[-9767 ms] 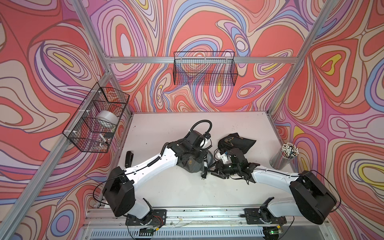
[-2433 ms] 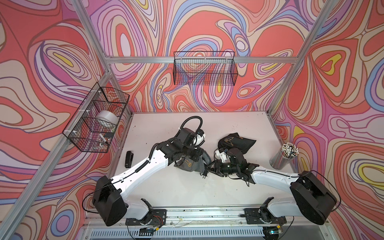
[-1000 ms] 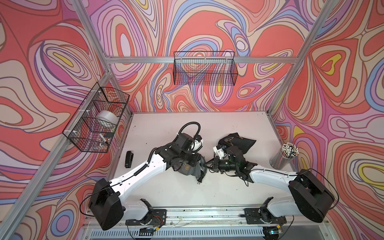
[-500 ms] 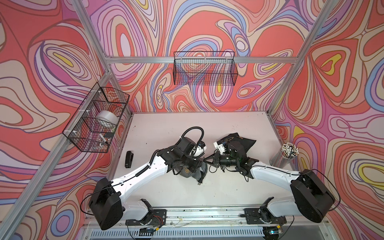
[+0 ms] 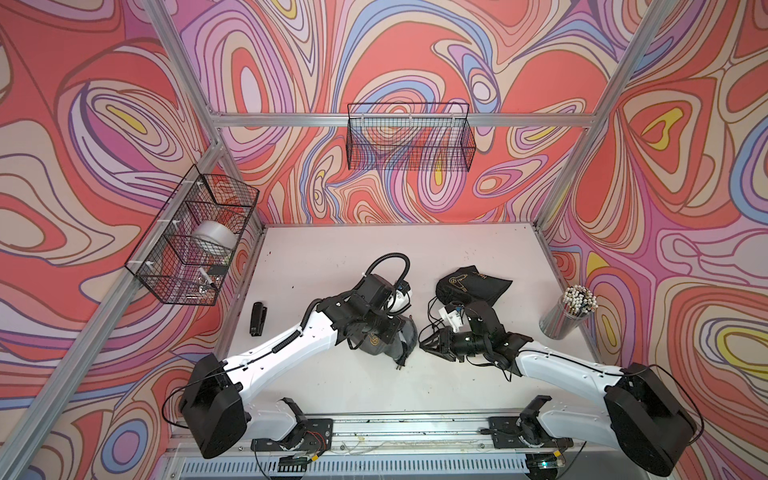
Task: Pack away hair dryers
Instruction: Place the hair dryer in the drawstring bag.
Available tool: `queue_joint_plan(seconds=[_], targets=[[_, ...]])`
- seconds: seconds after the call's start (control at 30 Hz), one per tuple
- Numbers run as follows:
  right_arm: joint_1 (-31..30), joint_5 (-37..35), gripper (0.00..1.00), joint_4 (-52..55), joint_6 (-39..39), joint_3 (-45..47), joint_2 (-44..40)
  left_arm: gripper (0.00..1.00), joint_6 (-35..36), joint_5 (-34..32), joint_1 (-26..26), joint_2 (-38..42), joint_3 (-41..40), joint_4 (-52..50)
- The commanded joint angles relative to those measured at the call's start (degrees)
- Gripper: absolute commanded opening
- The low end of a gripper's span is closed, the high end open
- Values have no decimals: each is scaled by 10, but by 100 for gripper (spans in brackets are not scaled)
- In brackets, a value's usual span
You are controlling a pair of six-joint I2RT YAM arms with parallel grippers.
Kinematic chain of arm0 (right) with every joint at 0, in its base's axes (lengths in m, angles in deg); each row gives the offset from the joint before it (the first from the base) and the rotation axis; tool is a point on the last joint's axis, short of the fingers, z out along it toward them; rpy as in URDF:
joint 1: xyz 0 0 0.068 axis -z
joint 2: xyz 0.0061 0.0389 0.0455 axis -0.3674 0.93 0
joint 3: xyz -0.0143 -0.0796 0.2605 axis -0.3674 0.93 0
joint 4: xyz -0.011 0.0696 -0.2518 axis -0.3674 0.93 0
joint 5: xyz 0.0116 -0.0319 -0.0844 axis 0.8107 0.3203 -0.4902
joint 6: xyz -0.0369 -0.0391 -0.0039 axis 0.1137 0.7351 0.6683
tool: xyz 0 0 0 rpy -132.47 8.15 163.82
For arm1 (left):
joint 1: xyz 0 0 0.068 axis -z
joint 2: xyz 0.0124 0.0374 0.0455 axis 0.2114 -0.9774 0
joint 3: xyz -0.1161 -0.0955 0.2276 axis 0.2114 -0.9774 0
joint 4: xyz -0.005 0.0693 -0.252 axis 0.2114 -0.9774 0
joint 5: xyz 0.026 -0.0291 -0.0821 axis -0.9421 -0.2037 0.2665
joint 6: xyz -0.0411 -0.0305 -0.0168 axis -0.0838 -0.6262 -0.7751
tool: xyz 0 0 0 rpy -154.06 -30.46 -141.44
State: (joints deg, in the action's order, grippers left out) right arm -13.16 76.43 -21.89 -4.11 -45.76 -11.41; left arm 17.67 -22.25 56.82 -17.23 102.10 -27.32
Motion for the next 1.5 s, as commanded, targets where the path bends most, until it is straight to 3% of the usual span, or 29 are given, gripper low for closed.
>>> queue_joint_plan(seconds=[0.0,0.3,0.4,0.87,1.23,1.47], targets=[[-23,-27,33,-6,19,5,-4,3,-19,-6,-4,-4,22,-8],[-101,-122,38,-64,38,-6,86,3,-31,12,-10,2,17,0],[-112,-148,44,-68,44,-15,106,3,-34,18,-12,5,12,4],[-128,-173,45,-134,29,-43,186,4,-42,23,-14,13,1,12],[-136,-166,33,-192,27,-59,227,4,-52,40,-16,19,-9,27],[-136,-156,13,-214,20,-49,220,3,-46,42,-18,21,-16,21]])
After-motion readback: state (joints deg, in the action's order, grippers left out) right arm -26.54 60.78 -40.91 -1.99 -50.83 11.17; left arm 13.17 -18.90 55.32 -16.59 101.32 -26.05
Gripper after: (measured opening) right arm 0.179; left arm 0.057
